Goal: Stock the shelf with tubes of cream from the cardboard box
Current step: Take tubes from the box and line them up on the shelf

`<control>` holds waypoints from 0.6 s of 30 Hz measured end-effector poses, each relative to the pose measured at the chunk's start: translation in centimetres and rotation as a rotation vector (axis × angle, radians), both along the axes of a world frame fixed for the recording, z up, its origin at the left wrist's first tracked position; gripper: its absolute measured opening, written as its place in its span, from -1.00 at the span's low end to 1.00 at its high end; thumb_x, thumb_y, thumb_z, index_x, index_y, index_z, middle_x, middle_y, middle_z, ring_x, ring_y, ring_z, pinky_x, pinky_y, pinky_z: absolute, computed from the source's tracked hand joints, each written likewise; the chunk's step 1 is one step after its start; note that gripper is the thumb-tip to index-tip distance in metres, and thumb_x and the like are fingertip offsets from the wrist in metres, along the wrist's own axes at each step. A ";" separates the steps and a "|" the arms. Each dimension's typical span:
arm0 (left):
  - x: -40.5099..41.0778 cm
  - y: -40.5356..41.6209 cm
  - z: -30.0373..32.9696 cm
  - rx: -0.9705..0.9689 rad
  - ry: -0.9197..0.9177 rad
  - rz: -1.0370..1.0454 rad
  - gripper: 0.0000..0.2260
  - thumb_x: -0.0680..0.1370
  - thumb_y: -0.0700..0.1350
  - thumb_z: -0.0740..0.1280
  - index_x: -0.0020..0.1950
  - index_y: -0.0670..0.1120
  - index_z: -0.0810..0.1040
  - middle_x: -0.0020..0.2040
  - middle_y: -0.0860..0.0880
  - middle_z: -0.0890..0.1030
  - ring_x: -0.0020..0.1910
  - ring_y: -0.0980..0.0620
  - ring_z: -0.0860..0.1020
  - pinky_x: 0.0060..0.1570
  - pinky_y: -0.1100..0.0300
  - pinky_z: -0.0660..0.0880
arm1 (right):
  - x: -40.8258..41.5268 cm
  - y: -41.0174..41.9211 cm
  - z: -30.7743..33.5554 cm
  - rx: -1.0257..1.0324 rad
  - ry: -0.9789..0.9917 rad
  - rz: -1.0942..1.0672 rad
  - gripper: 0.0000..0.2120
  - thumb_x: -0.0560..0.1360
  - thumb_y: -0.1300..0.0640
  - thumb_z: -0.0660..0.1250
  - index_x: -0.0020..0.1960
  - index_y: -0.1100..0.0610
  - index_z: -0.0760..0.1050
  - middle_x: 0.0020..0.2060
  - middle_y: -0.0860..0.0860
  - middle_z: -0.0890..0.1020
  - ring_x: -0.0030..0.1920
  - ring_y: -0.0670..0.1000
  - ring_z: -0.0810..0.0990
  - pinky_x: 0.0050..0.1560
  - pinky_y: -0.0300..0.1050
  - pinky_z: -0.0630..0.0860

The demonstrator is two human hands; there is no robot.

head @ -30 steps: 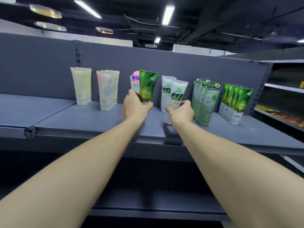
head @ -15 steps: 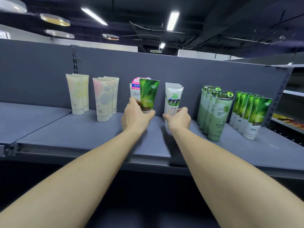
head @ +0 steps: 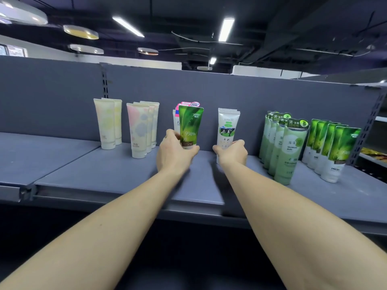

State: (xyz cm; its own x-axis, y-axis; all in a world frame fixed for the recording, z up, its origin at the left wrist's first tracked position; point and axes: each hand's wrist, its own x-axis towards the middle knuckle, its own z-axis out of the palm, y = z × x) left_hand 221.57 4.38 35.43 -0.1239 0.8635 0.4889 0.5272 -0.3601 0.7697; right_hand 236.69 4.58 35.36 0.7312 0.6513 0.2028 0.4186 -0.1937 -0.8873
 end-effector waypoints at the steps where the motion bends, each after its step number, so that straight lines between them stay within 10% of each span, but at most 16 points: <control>1: -0.2 -0.1 0.0 -0.006 -0.001 0.002 -0.57 0.36 0.07 0.50 0.08 -0.06 0.41 -0.06 0.04 0.57 -0.10 -0.02 0.54 -0.21 0.15 0.38 | -0.2 -0.1 0.0 -0.011 0.011 -0.003 -0.43 0.41 -0.01 0.50 0.25 0.21 0.32 0.18 0.14 0.55 0.17 0.19 0.55 -0.07 -0.03 0.42; 6: -1.4 -0.9 -0.1 -0.047 -0.001 0.006 -0.55 0.35 0.09 0.51 0.09 -0.05 0.42 -0.03 0.05 0.58 -0.05 -0.03 0.57 -0.15 0.13 0.45 | -1.1 -1.2 -0.3 -0.044 0.022 -0.082 -0.32 0.37 -0.01 0.51 0.30 0.25 0.26 0.27 0.17 0.47 0.28 0.23 0.45 0.13 0.13 0.48; 18: -0.8 -4.6 0.7 -0.058 -0.015 -0.030 -0.55 0.36 0.07 0.50 0.12 -0.05 0.42 0.03 0.01 0.59 -0.02 -0.04 0.56 -0.15 0.13 0.42 | -1.5 -6.3 0.0 -0.017 -0.072 0.036 -0.64 0.52 -0.01 0.36 0.21 0.15 0.42 0.14 0.06 0.58 0.13 0.12 0.55 -0.08 -0.13 0.36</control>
State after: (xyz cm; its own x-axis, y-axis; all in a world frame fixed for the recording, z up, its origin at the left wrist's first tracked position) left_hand 220.79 -0.24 36.11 -0.1048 0.8938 0.4361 0.5050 -0.3299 0.7976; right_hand 235.23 -1.76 35.39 0.6914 0.6804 0.2429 0.4881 -0.1921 -0.8514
